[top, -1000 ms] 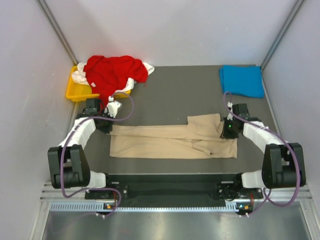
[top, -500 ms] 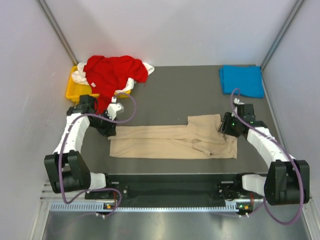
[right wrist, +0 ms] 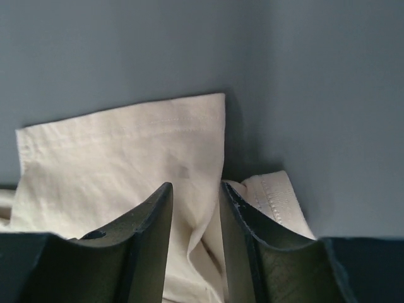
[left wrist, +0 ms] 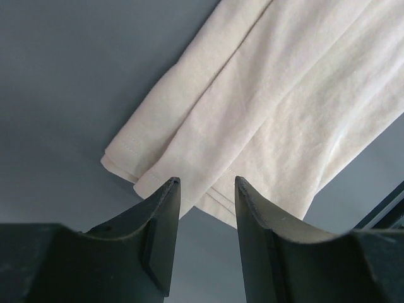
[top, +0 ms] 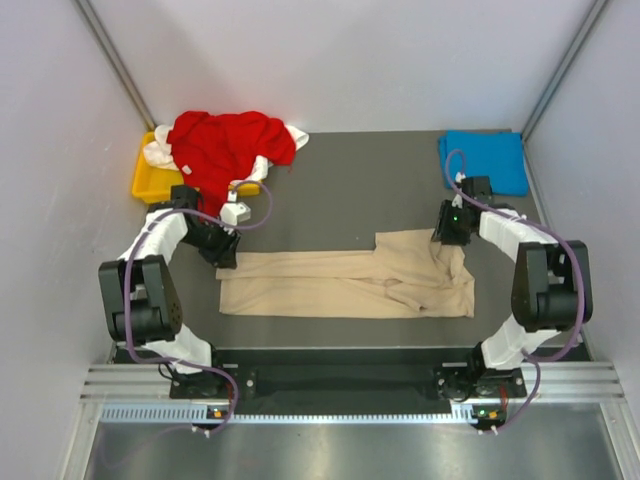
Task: Fold and stack the t-shirts
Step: Fold the tshirt
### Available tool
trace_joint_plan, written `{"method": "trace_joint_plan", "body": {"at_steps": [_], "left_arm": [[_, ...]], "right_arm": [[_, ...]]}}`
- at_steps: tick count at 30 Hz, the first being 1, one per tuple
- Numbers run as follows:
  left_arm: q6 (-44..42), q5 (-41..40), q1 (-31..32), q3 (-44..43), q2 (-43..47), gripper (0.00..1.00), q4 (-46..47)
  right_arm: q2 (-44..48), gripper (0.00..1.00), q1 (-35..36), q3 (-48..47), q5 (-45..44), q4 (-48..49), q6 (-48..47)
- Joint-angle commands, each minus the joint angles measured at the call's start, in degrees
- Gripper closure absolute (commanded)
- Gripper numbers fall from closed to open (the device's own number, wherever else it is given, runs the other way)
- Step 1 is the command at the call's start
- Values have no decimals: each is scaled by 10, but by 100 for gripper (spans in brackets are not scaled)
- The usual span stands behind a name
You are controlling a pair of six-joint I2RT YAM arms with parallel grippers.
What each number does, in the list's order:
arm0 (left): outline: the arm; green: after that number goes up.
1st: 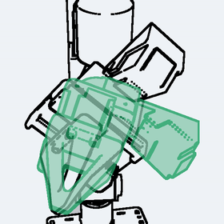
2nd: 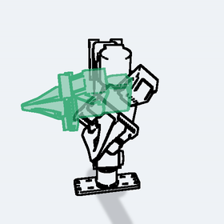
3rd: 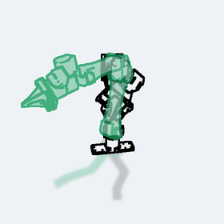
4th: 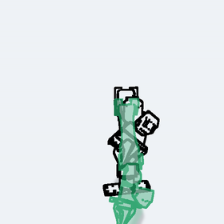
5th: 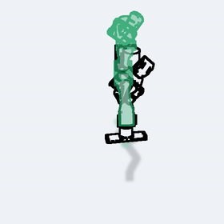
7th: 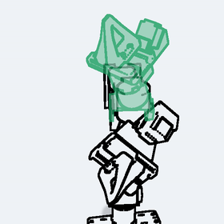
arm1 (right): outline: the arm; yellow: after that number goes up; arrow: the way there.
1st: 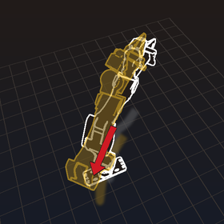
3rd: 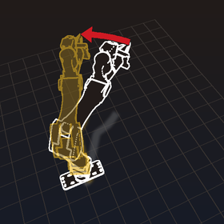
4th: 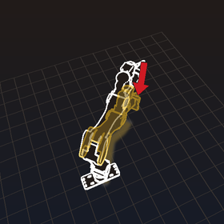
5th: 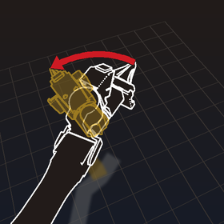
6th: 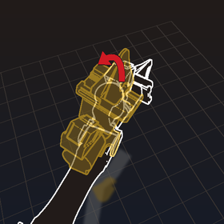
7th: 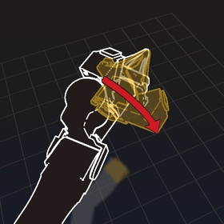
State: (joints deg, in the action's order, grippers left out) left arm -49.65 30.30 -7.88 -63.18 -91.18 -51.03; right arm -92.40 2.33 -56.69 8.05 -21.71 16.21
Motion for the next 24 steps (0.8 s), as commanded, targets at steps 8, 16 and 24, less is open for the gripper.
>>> {"method": "trace_joint_plan", "body": {"at_steps": [8, 16, 24], "left_arm": [[-10, -39, 6, 19, -27, 57, 59], [39, -68, 5, -20, -60, 58, 116], [16, -86, -5, -35, -112, 57, 80]], "right_arm": [[-37, 64, -9, 7, 13, 42, -1], [-49, 89, -11, -7, 39, 48, 4], [-35, 100, -12, -17, 52, 50, 2]]}}
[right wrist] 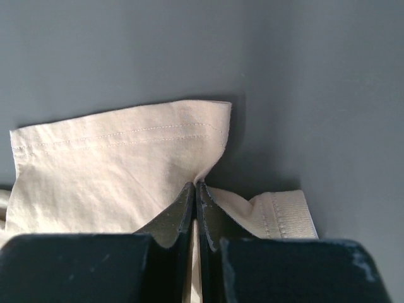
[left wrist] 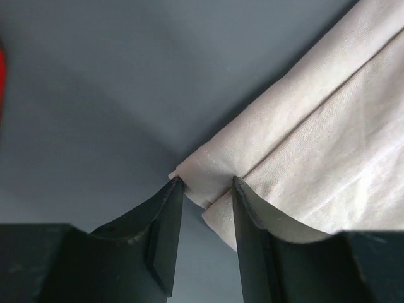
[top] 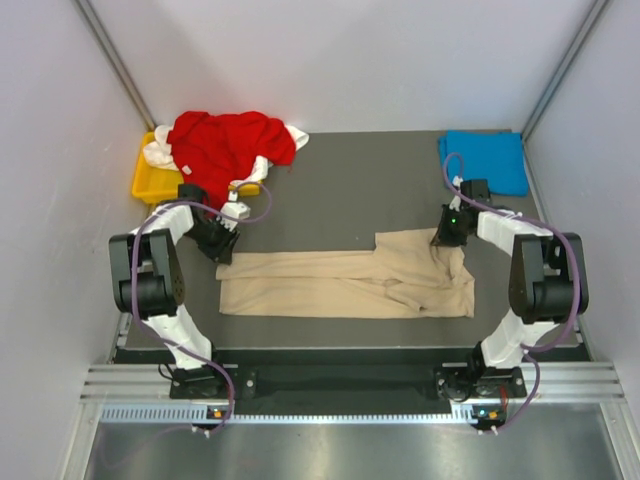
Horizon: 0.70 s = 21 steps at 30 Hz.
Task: Fold and stack the t-shirts
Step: Fold the tshirt
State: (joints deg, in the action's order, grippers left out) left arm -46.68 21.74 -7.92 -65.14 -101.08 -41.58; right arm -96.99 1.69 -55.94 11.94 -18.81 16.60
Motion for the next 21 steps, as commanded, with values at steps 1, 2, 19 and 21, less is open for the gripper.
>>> {"method": "trace_joint_plan", "body": {"at_steps": [1, 2, 19, 21], "left_arm": [[-19, 3, -4, -17, -16, 58, -24], [-33, 17, -4, -17, -17, 61, -35], [-54, 28, -4, -9, 41, 77, -87], [-54, 21, -4, -9, 26, 74, -88]], "right_arm": [[11, 100, -6, -25, 14, 20, -3], [13, 100, -6, -27, 17, 18, -3], [43, 100, -6, -36, 42, 8, -17], [44, 100, -6, -33, 42, 10, -17]]}}
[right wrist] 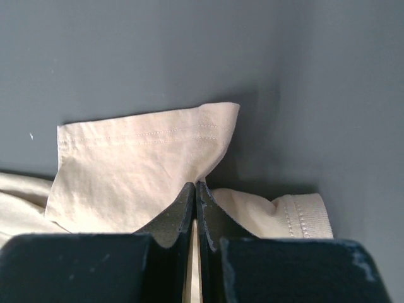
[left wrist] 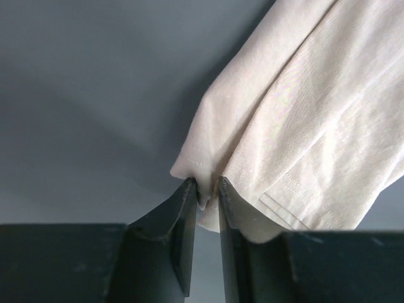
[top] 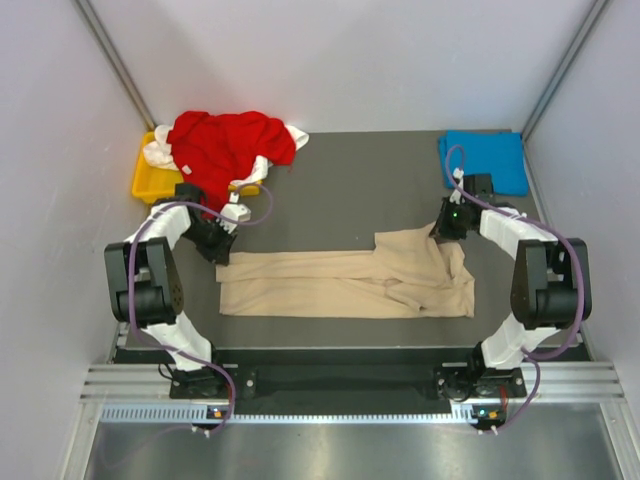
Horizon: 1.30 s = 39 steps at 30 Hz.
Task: Fold and stack the t-shirts
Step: Fold the tshirt
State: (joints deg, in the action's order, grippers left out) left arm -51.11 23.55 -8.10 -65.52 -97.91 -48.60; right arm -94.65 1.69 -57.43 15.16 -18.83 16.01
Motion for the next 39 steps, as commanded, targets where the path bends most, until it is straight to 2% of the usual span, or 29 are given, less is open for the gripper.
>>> {"method": "trace_joint_plan", "body": {"at_steps": [1, 2, 8, 16, 18, 22, 24, 29, 39], "left_arm": [[-10, -4, -3, -4, -10, 73, -18], [-11, -7, -3, -3, -16, 70, -19], [-7, -11, -9, -16, -22, 65, -30], [-35, -7, -17, -15, -9, 67, -72], [-40, -10, -17, -10, -11, 69, -77], [-37, 1, -17, -16, -13, 81, -84], [-40, 3, -17, -22, -11, 81, -91], [-41, -6, -18, -22, 6, 93, -85], [-18, -13, -18, -5, 42, 92, -43]], "right_arm": [[21, 100, -6, -17, 10, 11, -12], [21, 100, -6, -16, 10, 11, -12], [20, 100, -6, -11, 8, 13, -17], [12, 100, -6, -13, 15, 16, -17], [13, 100, -6, -15, 15, 15, -16], [10, 100, -6, -16, 15, 14, -17], [8, 100, -6, -16, 15, 15, -17], [5, 100, -6, -23, 12, 13, -19], [32, 100, -6, -21, 10, 1, -26]]}}
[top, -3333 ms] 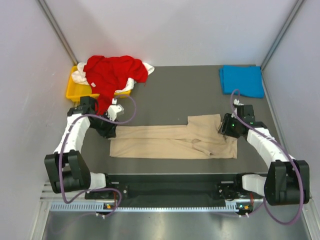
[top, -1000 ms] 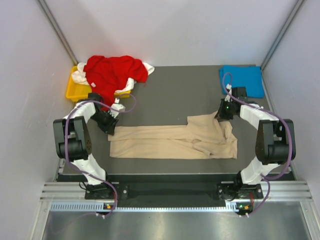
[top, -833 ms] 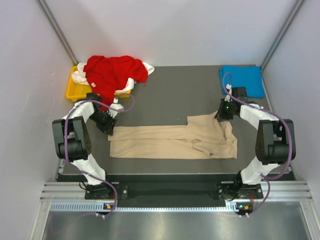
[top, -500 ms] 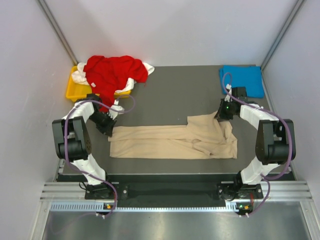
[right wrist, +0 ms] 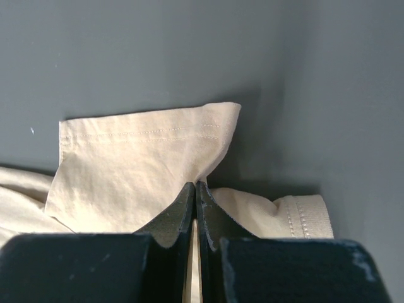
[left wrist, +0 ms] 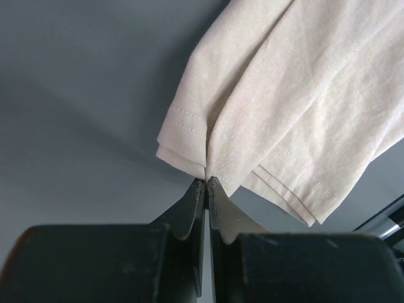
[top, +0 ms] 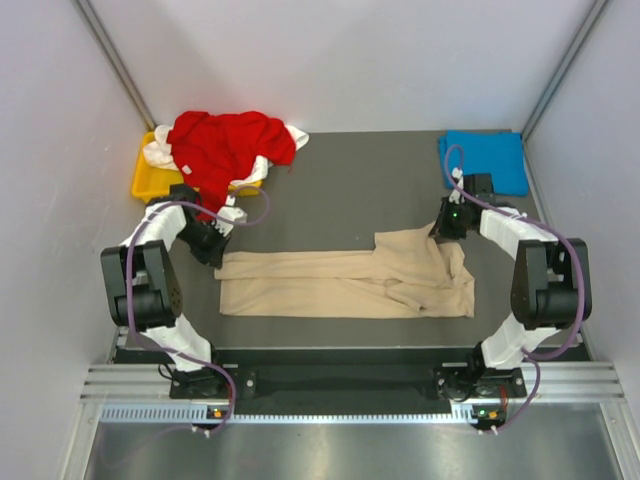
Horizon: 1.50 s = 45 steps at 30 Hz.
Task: Fold and stack the t-shirts
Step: Fold the tshirt
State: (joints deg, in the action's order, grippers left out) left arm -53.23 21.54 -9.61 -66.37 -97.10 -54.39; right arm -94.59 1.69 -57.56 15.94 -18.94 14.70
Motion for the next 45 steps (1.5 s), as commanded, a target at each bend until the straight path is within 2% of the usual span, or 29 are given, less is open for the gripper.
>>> {"method": "trace_joint_plan", "body": {"at_steps": [1, 4, 7, 9, 12, 13, 16, 19, 22, 23, 26, 31, 35, 39, 41, 45], "left_arm": [[1, 8, -2, 6, 35, 93, 15], [-2, 10, -2, 4, 32, 94, 10], [-1, 10, -2, 1, 32, 100, 8], [0, 12, -2, -1, 37, 99, 6], [-5, 13, -2, 0, 43, 88, 7], [-9, 15, -2, 4, 43, 81, 4], [-17, 18, -2, 12, 31, 75, -1], [-13, 11, -2, 21, 11, 75, -3], [-13, 9, -2, 30, 16, 80, 2], [-12, 9, -2, 29, 25, 91, 3], [-8, 19, -2, 26, 44, 100, 2], [41, 18, -2, 37, 73, 100, 72], [137, 17, 3, 34, 82, 100, 209], [230, -17, 8, -15, 64, 100, 316], [257, -28, 9, -41, 47, 100, 340], [260, -32, 8, -54, 24, 100, 356]], "right_arm": [[35, 100, -6, -17, 1, 1, -15], [39, 100, -6, -12, 3, -1, -17], [38, 100, -6, -9, 5, 1, -16], [39, 100, -6, -11, 8, -1, -17], [40, 100, -6, -17, 8, -3, -17], [39, 100, -6, -18, 8, -3, -17], [35, 100, -6, -15, 12, 0, -17], [34, 100, -6, -11, 15, 4, -15], [34, 100, -6, -7, 15, 5, -16], [34, 100, -6, -7, 15, 6, -16], [34, 100, -6, -5, 15, 7, -16], [37, 100, -10, -18, 22, 8, -14], [3, 100, -31, -104, 36, -2, -19], [-67, 100, -36, -253, 41, -22, -38], [-103, 100, -37, -316, 42, -41, -48], [-133, 100, -50, -364, 59, -54, -60]]}}
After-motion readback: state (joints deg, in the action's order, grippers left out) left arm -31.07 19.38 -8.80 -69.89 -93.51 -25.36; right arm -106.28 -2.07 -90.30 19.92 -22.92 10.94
